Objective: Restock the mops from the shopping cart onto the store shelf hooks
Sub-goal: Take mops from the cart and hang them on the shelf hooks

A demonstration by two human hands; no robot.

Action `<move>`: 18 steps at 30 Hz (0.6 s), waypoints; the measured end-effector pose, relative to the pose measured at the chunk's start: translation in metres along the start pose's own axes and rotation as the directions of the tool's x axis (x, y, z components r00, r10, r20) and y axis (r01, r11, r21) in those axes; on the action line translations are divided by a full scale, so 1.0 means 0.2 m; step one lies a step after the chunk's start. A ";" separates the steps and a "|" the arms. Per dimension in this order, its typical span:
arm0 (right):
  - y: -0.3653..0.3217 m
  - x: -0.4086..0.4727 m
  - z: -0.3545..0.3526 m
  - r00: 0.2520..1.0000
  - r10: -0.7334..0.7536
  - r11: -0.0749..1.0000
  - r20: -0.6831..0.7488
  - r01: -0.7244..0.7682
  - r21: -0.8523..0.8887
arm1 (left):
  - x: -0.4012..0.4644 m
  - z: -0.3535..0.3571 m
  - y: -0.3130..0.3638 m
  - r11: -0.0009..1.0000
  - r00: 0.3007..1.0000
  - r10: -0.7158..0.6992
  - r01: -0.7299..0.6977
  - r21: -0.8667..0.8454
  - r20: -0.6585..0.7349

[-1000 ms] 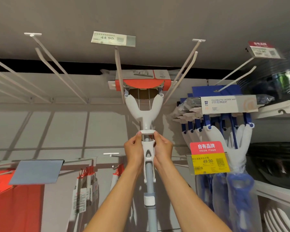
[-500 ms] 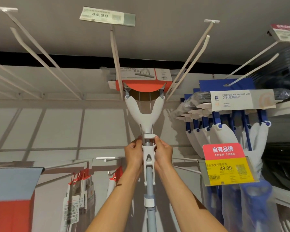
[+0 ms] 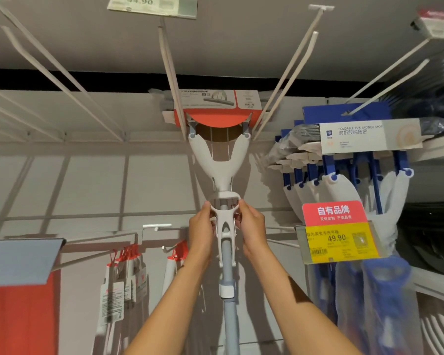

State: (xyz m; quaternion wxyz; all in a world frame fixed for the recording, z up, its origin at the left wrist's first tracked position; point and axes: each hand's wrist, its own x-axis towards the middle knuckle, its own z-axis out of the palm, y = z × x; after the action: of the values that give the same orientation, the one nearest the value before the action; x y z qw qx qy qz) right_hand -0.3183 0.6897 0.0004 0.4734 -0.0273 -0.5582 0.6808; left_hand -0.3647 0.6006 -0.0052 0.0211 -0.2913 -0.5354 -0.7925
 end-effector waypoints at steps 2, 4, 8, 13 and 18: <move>0.01 -0.05 -0.03 0.998 -0.047 0.998 0.034 0.048 -0.032 | -0.05 0.00 0.01 1.000 1.000 -0.005 0.005 -0.017 0.028; 0.01 -0.10 -0.05 0.994 -0.089 0.994 0.071 0.093 -0.058 | -0.11 -0.01 0.03 1.000 0.998 -0.002 0.004 -0.027 0.059; -0.02 -0.21 -0.09 0.987 -0.086 0.994 0.133 0.094 -0.055 | -0.24 -0.02 0.04 1.000 0.996 0.005 -0.004 -0.016 0.087; 0.04 -0.35 -0.19 0.983 0.056 0.997 0.174 -0.044 -0.069 | -0.42 -0.05 0.02 0.998 0.996 -0.061 0.060 0.025 0.060; 0.09 -0.47 -0.29 0.980 0.129 0.988 0.151 -0.114 -0.107 | -0.59 -0.08 -0.03 0.989 0.994 -0.084 0.074 0.131 0.069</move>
State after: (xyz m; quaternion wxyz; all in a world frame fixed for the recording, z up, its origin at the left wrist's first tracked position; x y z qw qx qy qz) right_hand -0.2444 0.6702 -0.0829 0.3836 -0.0308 -0.6237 0.6804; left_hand -0.2766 0.5559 -0.0713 -0.0115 -0.2972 -0.5967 -0.7453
